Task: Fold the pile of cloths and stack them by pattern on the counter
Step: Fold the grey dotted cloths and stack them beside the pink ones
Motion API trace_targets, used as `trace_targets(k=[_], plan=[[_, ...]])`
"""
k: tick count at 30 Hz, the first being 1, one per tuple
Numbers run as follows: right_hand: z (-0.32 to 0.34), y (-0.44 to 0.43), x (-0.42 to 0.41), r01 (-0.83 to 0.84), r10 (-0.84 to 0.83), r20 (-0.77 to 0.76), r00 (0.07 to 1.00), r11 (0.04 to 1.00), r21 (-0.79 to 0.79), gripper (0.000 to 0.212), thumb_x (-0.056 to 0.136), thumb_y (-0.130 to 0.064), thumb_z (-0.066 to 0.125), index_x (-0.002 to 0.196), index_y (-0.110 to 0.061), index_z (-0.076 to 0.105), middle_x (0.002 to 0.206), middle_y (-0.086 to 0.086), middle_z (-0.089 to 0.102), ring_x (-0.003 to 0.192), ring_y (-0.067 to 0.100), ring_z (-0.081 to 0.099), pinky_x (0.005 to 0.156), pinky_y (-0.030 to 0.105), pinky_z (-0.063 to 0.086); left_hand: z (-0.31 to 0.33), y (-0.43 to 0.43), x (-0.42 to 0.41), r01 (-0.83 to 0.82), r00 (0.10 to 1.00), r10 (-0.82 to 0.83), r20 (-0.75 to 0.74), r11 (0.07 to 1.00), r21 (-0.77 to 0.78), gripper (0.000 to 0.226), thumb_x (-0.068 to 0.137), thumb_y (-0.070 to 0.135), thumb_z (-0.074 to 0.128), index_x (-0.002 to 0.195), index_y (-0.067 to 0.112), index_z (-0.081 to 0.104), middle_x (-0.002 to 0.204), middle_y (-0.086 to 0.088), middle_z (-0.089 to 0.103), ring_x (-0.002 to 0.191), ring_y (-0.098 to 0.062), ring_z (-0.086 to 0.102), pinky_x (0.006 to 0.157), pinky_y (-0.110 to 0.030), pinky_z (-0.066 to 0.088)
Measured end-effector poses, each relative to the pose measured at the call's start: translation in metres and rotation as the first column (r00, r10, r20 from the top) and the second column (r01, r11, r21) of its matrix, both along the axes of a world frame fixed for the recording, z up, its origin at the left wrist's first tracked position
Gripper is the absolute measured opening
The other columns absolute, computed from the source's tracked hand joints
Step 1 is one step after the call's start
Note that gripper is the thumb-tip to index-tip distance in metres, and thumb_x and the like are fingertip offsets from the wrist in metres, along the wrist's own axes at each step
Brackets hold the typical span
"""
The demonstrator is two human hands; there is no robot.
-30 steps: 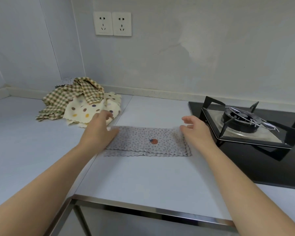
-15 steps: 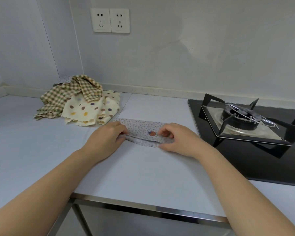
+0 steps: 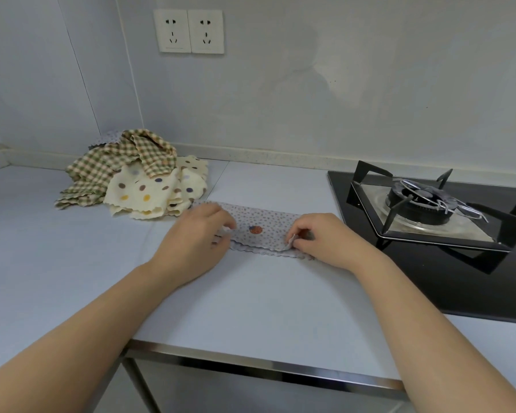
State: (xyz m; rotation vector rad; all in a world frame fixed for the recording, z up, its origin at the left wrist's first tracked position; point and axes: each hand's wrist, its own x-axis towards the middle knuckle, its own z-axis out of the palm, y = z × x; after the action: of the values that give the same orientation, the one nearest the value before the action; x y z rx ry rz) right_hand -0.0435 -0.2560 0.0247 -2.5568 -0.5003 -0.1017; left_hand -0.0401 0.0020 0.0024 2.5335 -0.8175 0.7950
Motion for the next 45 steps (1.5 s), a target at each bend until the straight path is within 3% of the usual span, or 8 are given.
trace_targets(k=[5,9,17,21,25,33,37,45], plan=[[0.003,-0.006,-0.002,0.01,-0.007,-0.061,0.998,0.999,0.04,0.02,0.083,-0.005,0.065,0.083,-0.023,0.074,0.082,-0.003,0.071,0.064,-0.002,0.059,0.062,0.013,0.047,-0.011,-0.03,-0.003,0.107,0.985,-0.089,-0.15,0.987,0.118,0.033,0.087,0.038,0.065,0.115,0.022,0.063,0.109,0.007,0.062,0.101,-0.015,0.057,0.082,-0.038,0.047],[0.007,-0.006,-0.005,-0.022,0.04,-0.135,0.99,0.991,0.132,0.013,0.086,-0.007,0.066,0.09,-0.016,0.073,0.076,-0.011,0.065,0.056,-0.012,0.054,0.058,0.004,0.039,-0.015,-0.028,0.003,0.059,0.99,-0.052,-0.128,0.997,0.048,0.017,0.088,0.018,0.065,0.104,0.014,0.07,0.098,0.0,0.066,0.088,-0.025,0.063,0.072,-0.037,0.047],[0.005,0.002,-0.005,-0.168,0.155,-0.162,0.975,0.983,-0.073,0.056,0.078,-0.002,0.06,0.128,-0.028,0.058,0.123,-0.016,0.055,0.116,-0.002,0.049,0.099,0.011,0.035,-0.013,-0.016,0.004,0.006,0.986,-0.007,-0.17,1.0,-0.005,0.023,0.08,0.001,0.058,0.096,0.015,0.066,0.094,0.002,0.064,0.085,-0.025,0.062,0.071,-0.04,0.048],[-0.002,0.005,-0.002,-0.109,0.106,-0.055,0.993,0.992,-0.058,0.025,0.083,-0.01,0.064,0.103,-0.023,0.071,0.108,-0.009,0.067,0.101,0.005,0.059,0.093,0.023,0.045,-0.014,-0.022,-0.002,0.024,0.992,-0.015,-0.127,0.998,0.066,0.025,0.085,0.033,0.066,0.107,0.023,0.063,0.106,0.009,0.062,0.099,-0.014,0.058,0.084,-0.038,0.043],[-0.003,0.011,-0.005,-0.052,0.059,-0.037,0.998,0.985,0.165,0.016,0.087,-0.012,0.062,0.085,-0.026,0.069,0.079,-0.012,0.067,0.067,-0.001,0.055,0.068,0.019,0.045,-0.01,-0.03,-0.007,0.089,0.991,-0.083,-0.105,0.995,0.052,0.026,0.084,0.043,0.052,0.09,0.02,0.063,0.081,0.01,0.06,0.074,-0.015,0.057,0.067,-0.033,0.04],[0.005,0.02,-0.013,-0.131,0.137,0.034,0.99,0.803,0.581,0.038,0.083,-0.04,0.066,0.119,-0.035,0.056,0.094,-0.009,0.067,0.091,0.011,0.061,0.084,0.024,0.046,0.008,-0.039,-0.019,-0.104,0.907,-0.102,-0.409,0.886,-0.453,0.04,0.095,0.027,0.051,0.059,0.017,0.039,0.055,0.009,0.034,0.055,-0.009,0.032,0.055,-0.029,0.024],[0.003,0.018,-0.013,-0.136,0.144,0.028,0.989,0.821,0.554,0.049,0.076,-0.036,0.079,0.116,-0.049,0.053,0.112,-0.008,0.063,0.112,0.007,0.057,0.098,0.022,0.042,0.011,-0.038,-0.017,-0.159,0.874,-0.12,-0.471,0.845,-0.511,0.039,0.096,0.028,0.052,0.067,0.004,0.043,0.063,0.001,0.036,0.059,-0.011,0.033,0.057,-0.029,0.024],[0.006,0.021,-0.014,-0.129,0.079,0.115,0.99,0.839,0.529,0.016,0.089,-0.013,0.066,0.084,-0.027,0.069,0.087,-0.007,0.07,0.084,0.018,0.065,0.083,0.036,0.052,0.014,-0.038,-0.021,-0.067,0.883,-0.163,-0.44,0.885,-0.461,0.016,0.095,0.023,0.056,0.082,0.016,0.06,0.066,0.001,0.051,0.062,-0.012,0.043,0.062,-0.029,0.036]])
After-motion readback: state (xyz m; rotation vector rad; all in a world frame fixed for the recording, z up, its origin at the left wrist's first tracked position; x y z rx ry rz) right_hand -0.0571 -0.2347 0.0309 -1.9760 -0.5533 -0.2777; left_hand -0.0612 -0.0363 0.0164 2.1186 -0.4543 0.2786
